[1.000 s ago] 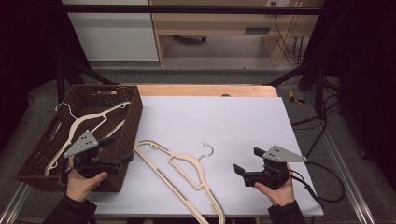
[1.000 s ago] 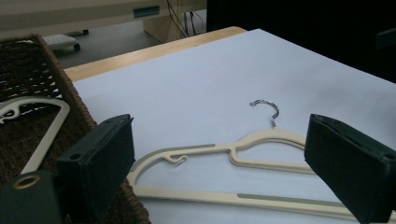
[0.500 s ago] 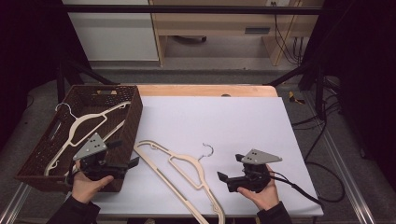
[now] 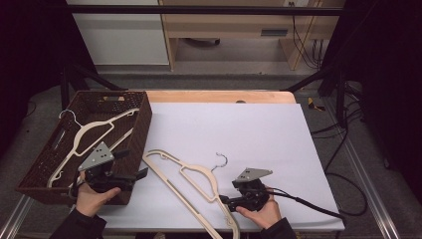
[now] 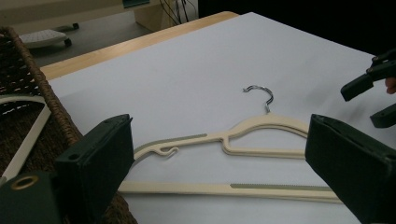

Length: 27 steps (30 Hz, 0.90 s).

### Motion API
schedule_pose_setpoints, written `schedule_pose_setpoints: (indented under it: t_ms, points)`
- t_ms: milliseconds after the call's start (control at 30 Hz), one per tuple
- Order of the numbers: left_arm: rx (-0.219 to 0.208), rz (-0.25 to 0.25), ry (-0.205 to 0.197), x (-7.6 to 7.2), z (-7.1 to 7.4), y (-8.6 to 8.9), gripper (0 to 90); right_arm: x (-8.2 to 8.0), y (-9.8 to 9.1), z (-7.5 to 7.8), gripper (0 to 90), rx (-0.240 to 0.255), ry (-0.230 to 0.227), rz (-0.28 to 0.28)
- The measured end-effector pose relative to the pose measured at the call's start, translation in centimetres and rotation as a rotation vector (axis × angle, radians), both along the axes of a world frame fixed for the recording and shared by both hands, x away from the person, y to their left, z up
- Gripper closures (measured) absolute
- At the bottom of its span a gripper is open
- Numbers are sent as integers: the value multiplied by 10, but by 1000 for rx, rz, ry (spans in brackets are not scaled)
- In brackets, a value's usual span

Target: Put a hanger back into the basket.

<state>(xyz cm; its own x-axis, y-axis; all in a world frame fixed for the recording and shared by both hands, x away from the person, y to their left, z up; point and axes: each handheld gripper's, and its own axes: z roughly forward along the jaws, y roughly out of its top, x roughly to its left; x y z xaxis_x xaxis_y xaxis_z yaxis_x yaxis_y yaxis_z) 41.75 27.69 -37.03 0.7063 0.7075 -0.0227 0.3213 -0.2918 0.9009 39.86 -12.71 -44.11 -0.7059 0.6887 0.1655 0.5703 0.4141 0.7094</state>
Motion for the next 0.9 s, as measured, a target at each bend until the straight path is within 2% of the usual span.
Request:
schedule_pose_setpoints:
  t_ms: [67, 133, 200, 300, 400, 467, 533, 567, 633, 800, 833, 900]
  points:
    - [-1, 1, -1, 0, 0, 1, 78, 0, 3, -5, 375, -15, 16, -9]
    - [-1, 3, -1, 0, 0, 1, 78, 0, 6, -11, 396, -33, 39, 4]
    - [-1, 2, -1, 0, 0, 1, 79, 0, 8, -16, 424, -62, 40, 15]
    - [2, 2, -1, 0, -1, 1, 79, -2, 11, -21, 467, -66, 79, 14]
    - [5, 2, -2, -1, -1, 1, 79, -3, 13, -23, 515, -74, 93, 7]
    - [4, 2, -2, -1, -1, 0, 79, -2, 13, -26, 547, -80, 81, 15]
    - [6, 0, -1, 0, -1, 0, 80, -3, 14, -26, 595, -76, 93, 21]
    - [6, 0, 0, 0, -1, 0, 80, -4, 15, -25, 623, -76, 117, 1]
    - [7, 1, 1, 0, -2, -1, 80, -3, 15, -28, 641, -90, 116, 24]
    - [16, -3, 3, 0, -2, -3, 81, -5, 18, -27, 673, -97, 133, -3]
    - [17, -5, 4, 0, -2, -4, 81, -8, 22, -25, 676, -98, 156, -23]
    - [17, -6, 3, -1, -2, -5, 82, -9, 25, -24, 686, -132, 148, -42]
